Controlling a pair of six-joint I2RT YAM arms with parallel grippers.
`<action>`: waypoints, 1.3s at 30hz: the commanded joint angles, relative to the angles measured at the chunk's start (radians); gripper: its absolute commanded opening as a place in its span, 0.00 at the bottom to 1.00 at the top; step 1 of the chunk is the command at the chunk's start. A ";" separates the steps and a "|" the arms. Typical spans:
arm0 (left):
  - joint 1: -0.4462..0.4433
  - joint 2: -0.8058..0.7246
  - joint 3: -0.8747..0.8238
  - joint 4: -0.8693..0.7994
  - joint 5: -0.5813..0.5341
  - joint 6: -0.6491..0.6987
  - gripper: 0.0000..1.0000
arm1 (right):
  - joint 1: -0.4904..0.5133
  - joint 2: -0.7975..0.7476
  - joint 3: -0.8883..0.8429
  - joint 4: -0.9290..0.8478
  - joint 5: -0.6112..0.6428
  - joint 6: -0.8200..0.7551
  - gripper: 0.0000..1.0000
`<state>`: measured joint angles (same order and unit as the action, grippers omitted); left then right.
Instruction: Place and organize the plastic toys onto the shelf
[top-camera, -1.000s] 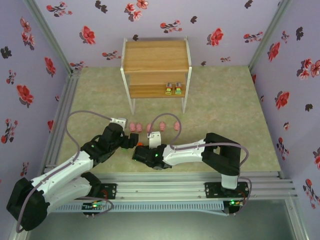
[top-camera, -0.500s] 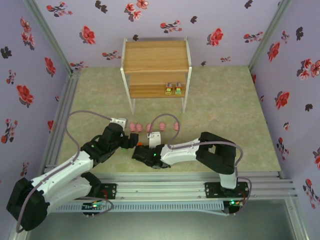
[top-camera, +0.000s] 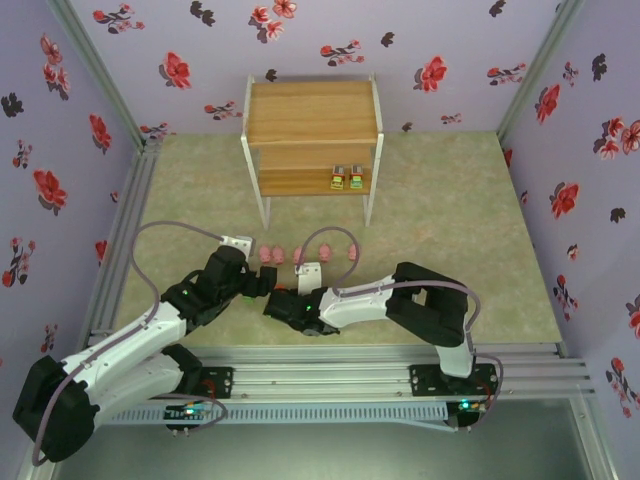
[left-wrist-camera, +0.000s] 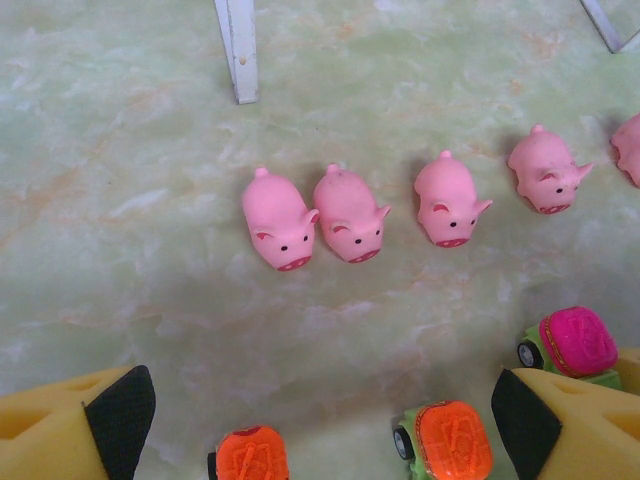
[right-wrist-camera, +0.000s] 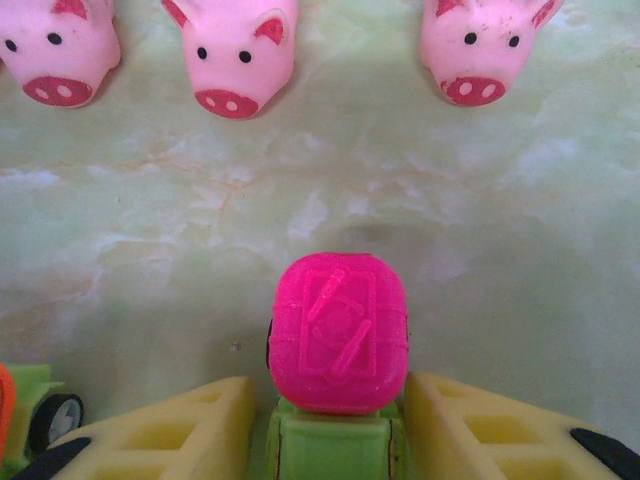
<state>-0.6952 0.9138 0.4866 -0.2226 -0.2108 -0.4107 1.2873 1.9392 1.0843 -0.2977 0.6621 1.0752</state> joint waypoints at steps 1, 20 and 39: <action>0.007 -0.010 -0.016 -0.010 -0.022 -0.005 0.91 | -0.003 0.030 0.005 -0.007 0.039 0.025 0.21; 0.006 -0.001 -0.014 -0.003 -0.012 0.000 0.91 | 0.005 -0.002 -0.036 -0.018 0.080 0.040 0.05; -0.005 0.003 -0.018 0.028 0.073 0.036 0.92 | -0.032 -0.238 -0.108 -0.092 0.161 -0.021 0.02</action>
<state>-0.6956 0.9169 0.4747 -0.2169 -0.1684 -0.4046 1.2701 1.7626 0.9920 -0.3317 0.7471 1.0733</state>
